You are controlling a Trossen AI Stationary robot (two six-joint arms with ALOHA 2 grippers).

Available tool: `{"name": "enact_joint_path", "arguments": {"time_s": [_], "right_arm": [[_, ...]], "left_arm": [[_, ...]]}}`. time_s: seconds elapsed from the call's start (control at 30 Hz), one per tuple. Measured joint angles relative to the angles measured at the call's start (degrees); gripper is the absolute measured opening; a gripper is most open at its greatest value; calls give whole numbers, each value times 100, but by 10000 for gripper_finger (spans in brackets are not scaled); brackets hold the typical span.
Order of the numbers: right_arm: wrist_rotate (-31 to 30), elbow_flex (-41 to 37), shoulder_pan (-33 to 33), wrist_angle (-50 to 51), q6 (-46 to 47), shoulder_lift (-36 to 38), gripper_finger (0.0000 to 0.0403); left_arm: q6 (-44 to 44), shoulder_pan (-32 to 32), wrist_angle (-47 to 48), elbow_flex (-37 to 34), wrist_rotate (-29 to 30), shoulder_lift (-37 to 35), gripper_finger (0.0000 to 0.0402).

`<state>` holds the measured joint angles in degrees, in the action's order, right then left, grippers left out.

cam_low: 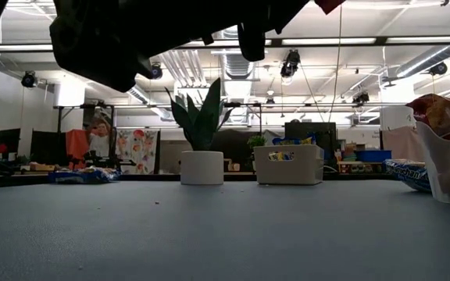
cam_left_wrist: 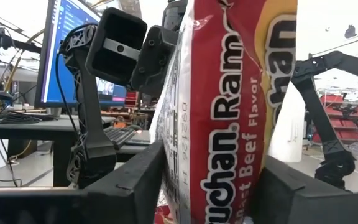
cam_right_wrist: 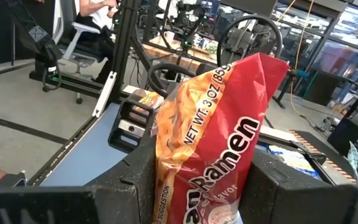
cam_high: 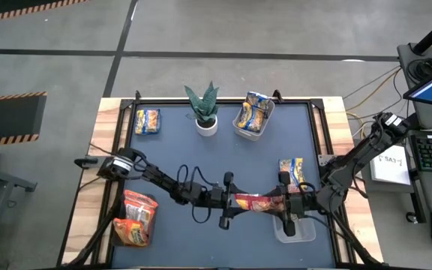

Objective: Sort Maruchan noodles
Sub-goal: Put the red instant noodle pack into the transparent bin

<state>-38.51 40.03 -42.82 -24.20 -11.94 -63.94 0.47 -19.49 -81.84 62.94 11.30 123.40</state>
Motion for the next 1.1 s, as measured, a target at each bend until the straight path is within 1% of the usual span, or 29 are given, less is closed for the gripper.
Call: {"name": "enact_joint_path", "arguments": {"time_s": [0.2,0.33,0.53,0.67,0.73,0.8,0.9,1.0,1.1], "right_arm": [[-4,0,-1,33,167,0,158],[-9,0,1,38,473,3,175],[-33,6,-1,76,822,90,214],[-55,28,-3,511,1212,361,243],[-56,148,-3,1079,1560,531,258],[-57,362,-3,1812,1984,674,271],[-53,898,-3,3047,2589,720,288],[-5,1606,-3,4385,3015,536,296],[43,2403,-3,5780,3399,188,296]], "left_arm": [[16,0,0,-34,10,1,120],[45,-2,21,-42,10,1,96],[200,-2,24,-49,10,1,84],[245,-2,37,-133,21,1,83],[245,-2,70,-183,89,0,83],[256,-8,200,-205,289,-1,83],[302,-7,603,-208,504,-1,83],[309,-9,964,-161,748,-1,83],[309,-7,1156,-68,779,-1,83]]}}
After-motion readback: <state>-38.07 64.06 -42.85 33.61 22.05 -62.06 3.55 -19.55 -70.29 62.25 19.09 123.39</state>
